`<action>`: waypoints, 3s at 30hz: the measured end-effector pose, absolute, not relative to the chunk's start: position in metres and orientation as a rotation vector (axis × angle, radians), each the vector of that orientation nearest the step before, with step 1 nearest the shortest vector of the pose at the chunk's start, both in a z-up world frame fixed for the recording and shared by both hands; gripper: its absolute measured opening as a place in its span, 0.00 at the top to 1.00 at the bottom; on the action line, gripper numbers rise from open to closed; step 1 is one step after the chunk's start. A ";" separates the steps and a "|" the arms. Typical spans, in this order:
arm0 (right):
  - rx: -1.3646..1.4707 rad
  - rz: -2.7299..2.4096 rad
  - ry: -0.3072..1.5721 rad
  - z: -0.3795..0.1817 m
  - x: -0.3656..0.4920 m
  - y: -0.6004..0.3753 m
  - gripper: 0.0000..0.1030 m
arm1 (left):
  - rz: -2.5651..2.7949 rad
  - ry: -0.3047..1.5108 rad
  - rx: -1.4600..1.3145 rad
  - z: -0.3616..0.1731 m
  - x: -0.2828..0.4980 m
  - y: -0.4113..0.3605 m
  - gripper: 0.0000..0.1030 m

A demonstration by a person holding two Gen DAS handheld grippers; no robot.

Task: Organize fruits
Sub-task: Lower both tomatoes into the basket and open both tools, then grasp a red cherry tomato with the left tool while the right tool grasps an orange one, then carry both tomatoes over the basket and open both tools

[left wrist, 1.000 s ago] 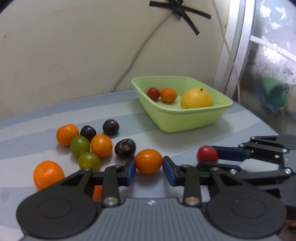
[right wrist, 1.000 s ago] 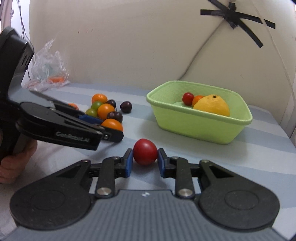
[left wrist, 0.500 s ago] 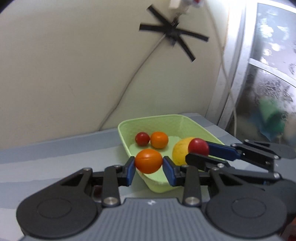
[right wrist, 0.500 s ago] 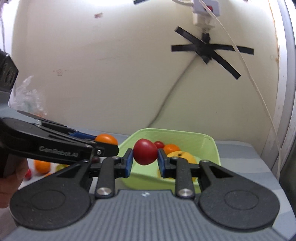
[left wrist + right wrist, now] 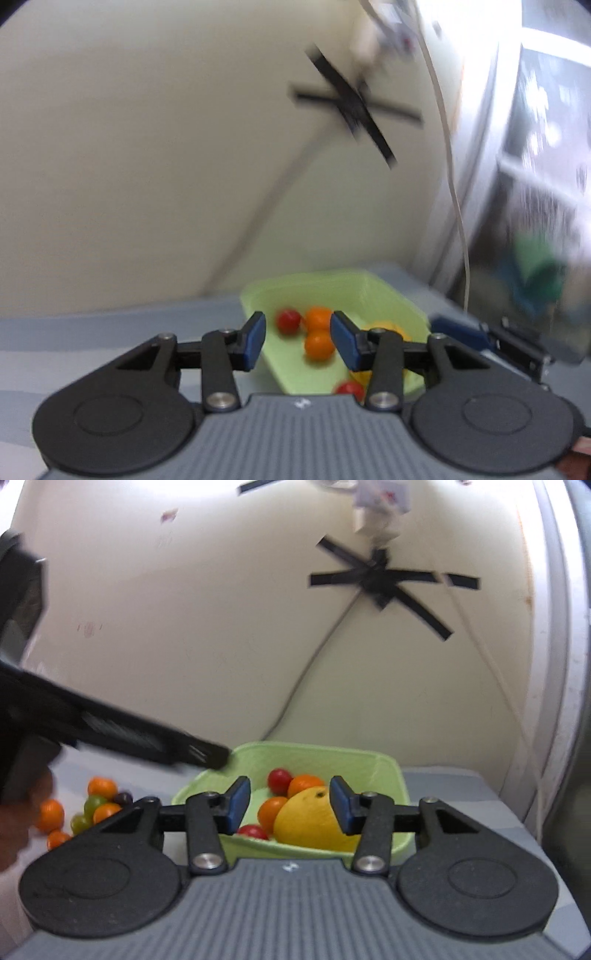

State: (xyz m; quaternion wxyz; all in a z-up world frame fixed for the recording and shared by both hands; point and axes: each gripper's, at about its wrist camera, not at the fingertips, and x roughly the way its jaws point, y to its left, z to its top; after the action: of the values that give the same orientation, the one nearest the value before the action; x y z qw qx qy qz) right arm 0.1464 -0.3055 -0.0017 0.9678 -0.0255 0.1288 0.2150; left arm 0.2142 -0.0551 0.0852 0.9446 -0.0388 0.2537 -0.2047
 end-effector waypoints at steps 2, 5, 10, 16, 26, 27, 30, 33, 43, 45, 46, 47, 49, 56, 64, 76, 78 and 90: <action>-0.006 0.425 0.237 0.002 0.144 -0.313 0.52 | -0.371 0.471 -0.113 0.100 0.200 -0.026 0.61; 0.068 0.444 0.200 0.010 0.137 -0.319 0.62 | -0.286 0.429 -0.123 0.110 0.170 0.017 0.61; 0.101 0.562 0.211 0.019 0.123 -0.306 0.70 | -0.151 0.454 -0.110 0.091 0.120 0.071 0.61; 0.027 0.715 0.339 0.006 0.111 -0.253 0.72 | -0.126 0.566 -0.190 0.049 0.085 0.108 0.61; -0.182 0.828 0.539 -0.028 0.099 -0.166 0.70 | -0.201 0.634 -0.111 0.015 0.089 0.077 0.55; -0.197 0.829 0.542 -0.030 0.100 -0.160 0.68 | -0.210 0.633 -0.110 0.014 0.089 0.073 0.55; -0.243 0.809 0.534 -0.033 0.103 -0.148 0.59 | -0.194 0.634 -0.060 0.009 0.090 0.063 0.56; -0.257 0.806 0.547 -0.038 0.107 -0.142 0.59 | -0.184 0.664 -0.032 0.000 0.092 0.055 0.63; -0.228 0.767 0.525 -0.037 0.097 -0.168 0.71 | -0.260 0.644 -0.014 0.005 0.078 0.030 0.74; -0.211 0.758 0.524 -0.036 0.093 -0.182 0.71 | -0.304 0.640 -0.020 0.010 0.082 0.020 0.74; -0.205 0.745 0.523 -0.036 0.091 -0.189 0.71 | -0.324 0.636 -0.024 0.014 0.086 0.015 0.74; -0.200 0.731 0.518 -0.035 0.090 -0.198 0.71 | -0.343 0.632 -0.029 0.018 0.092 0.009 0.74; -0.190 0.693 0.493 -0.029 0.090 -0.216 0.71 | -0.383 0.617 -0.043 0.030 0.107 -0.003 0.74; -0.096 0.505 0.386 0.005 0.123 -0.273 0.71 | -0.475 0.563 -0.049 0.066 0.177 -0.063 0.74; -0.059 0.461 0.388 -0.004 0.159 -0.286 0.70 | -0.451 0.629 0.021 0.046 0.220 -0.102 0.70; 0.021 0.526 0.425 -0.007 0.173 -0.292 0.64 | -0.402 0.546 -0.077 0.071 0.202 -0.053 0.59; 0.076 0.540 0.461 -0.006 0.181 -0.297 0.64 | -0.366 0.520 -0.111 0.080 0.194 -0.028 0.59; 0.112 0.451 0.383 0.010 0.181 -0.295 0.64 | -0.173 0.539 -0.152 0.062 0.137 0.071 0.59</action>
State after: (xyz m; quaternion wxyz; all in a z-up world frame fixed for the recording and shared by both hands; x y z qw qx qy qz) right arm 0.1811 -0.2945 0.0100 0.9551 0.0553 0.1885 0.2220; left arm 0.1371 0.0715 0.0619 0.9574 -0.0747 0.2655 -0.0854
